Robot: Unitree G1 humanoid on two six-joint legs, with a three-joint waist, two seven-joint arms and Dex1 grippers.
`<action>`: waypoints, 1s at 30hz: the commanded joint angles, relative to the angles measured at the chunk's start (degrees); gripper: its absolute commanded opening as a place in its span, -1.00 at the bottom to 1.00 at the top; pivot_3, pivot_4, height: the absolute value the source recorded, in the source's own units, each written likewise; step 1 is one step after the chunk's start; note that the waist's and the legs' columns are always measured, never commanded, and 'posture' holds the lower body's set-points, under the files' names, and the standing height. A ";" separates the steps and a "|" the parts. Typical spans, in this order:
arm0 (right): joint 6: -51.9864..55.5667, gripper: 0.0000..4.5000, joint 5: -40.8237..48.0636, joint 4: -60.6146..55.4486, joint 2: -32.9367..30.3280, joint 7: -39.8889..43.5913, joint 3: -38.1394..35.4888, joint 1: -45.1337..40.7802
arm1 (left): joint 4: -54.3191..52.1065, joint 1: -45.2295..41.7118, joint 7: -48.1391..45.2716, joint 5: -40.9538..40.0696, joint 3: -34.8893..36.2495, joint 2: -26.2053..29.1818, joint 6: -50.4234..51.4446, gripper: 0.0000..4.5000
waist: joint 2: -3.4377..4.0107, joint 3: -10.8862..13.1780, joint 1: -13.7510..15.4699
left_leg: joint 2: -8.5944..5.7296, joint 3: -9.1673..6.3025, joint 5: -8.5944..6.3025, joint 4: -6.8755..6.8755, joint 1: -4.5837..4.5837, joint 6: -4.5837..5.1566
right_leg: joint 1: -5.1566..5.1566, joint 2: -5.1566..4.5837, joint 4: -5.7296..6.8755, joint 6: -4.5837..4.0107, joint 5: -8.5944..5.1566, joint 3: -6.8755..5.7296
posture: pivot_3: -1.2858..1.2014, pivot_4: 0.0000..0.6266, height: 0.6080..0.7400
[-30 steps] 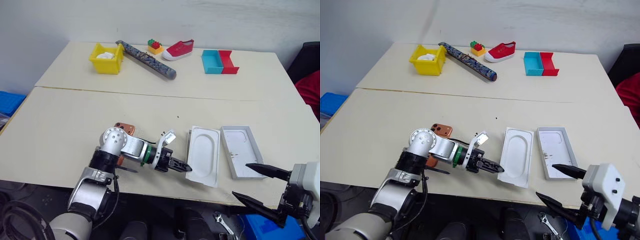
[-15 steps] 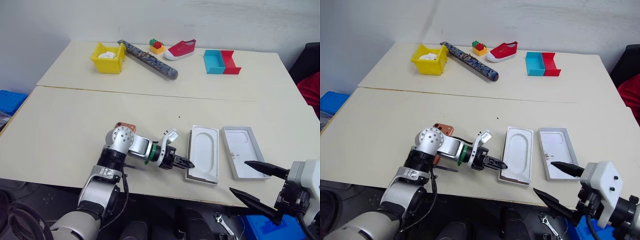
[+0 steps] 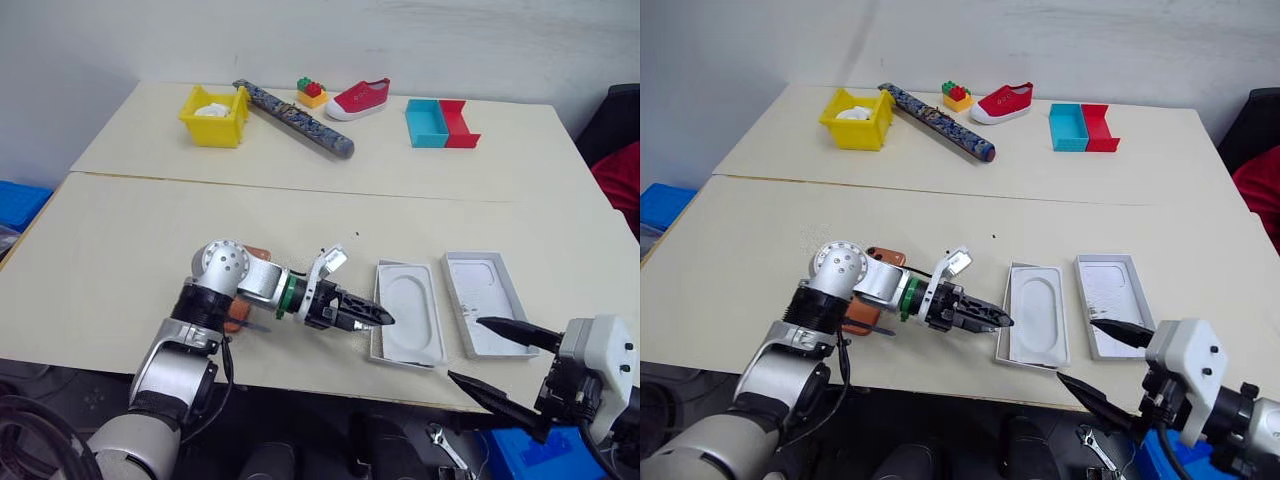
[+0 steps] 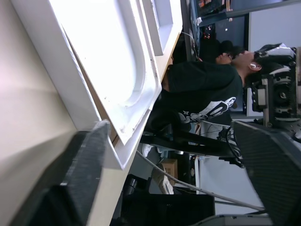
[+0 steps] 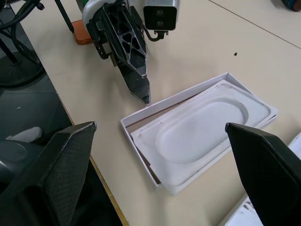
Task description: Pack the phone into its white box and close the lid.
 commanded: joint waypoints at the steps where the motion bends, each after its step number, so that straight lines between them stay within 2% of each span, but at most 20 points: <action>1: -0.25 1.00 -0.95 0.71 -1.48 0.26 1.93 -1.76 | -7.50 -0.32 -4.91 0.49 -0.59 2.44 -0.46 0.97 | 0.01 0.01 -0.05 | 0.00 0.00 0.00 0.00 0.00 0.00 | 0.00 0.00 0.00 0.00 0.00 0.00 | 0.03 -0.52 1.00; 3: 0.26 1.00 -1.55 1.61 -2.80 0.53 3.14 -3.24 | -14.80 1.04 -11.97 3.96 -2.64 5.93 -6.74 0.97 | 0.01 0.01 -0.14 | 0.00 0.01 0.00 0.00 -0.01 0.00 | -0.02 0.00 0.02 0.00 0.00 0.00 | 0.03 -0.52 1.00; 7: 1.62 1.00 -4.13 5.18 -6.21 -0.59 7.89 -9.05 | -26.60 5.24 -29.26 16.54 -8.31 13.86 -29.81 0.97 | 0.08 0.01 -0.40 | 0.00 0.05 0.01 -0.02 0.06 -0.09 | -0.02 0.01 0.02 -0.07 -0.04 0.00 | 0.03 -0.52 1.00; 10: 4.36 0.74 -5.53 8.06 -9.65 -1.97 14.33 -16.74 | -27.26 7.43 -35.95 24.66 -8.79 16.37 -43.47 1.00 | 0.11 0.02 -0.23 | 0.00 0.06 0.05 0.03 0.05 -0.15 | 0.00 0.00 0.01 -0.10 -0.05 -0.01 | 0.03 -0.52 1.00; 13: 5.93 0.26 -9.41 10.09 -11.57 -3.93 21.47 -23.91 | -27.65 9.93 -39.72 29.89 -7.55 16.34 -54.21 1.00 | 0.11 0.03 -0.11 | 0.04 0.00 0.06 0.02 0.02 -0.13 | -0.02 0.00 0.01 -0.16 -0.08 -0.07 | 0.03 -0.52 1.00; 16: 7.91 -0.16 -12.90 12.09 -12.21 -5.23 28.97 -30.45 | -26.85 11.15 -41.14 33.81 -7.36 16.62 -59.11 1.00 | 0.09 0.04 0.11 | 0.05 -0.06 0.07 -0.02 -0.10 -0.11 | -0.09 0.00 -0.06 -0.16 -0.08 -0.13 | 0.03 -0.52 1.00; 21: 7.80 -0.96 -21.87 17.98 -11.80 -4.40 42.76 -39.52 | -27.31 13.59 -45.21 37.51 -6.71 17.86 -65.64 1.00 | 0.06 0.06 -0.12 | 0.03 -0.09 0.09 0.00 -0.22 -0.01 | -0.11 -0.03 -0.16 -0.11 -0.05 -0.16 | 0.03 -0.52 1.00; 25: 5.62 -0.98 -27.46 22.71 -10.85 -2.39 49.59 -43.67 | -28.21 14.17 -45.21 38.06 -5.36 17.24 -66.79 1.00 | 0.05 0.07 0.03 | 0.03 -0.18 0.09 0.02 -0.31 0.16 | -0.14 -0.05 -0.18 -0.11 -0.05 -0.24 | 0.03 -0.52 1.00; 30: 4.62 -0.98 -30.59 26.87 -6.26 -1.57 54.08 -47.90 | -28.78 14.68 -45.05 39.20 -4.63 17.50 -66.56 1.00 | 0.01 0.09 -0.13 | 0.03 -0.18 0.08 0.01 -0.30 0.24 | -0.15 -0.03 -0.16 -0.10 -0.04 -0.24 | 0.03 -0.52 1.00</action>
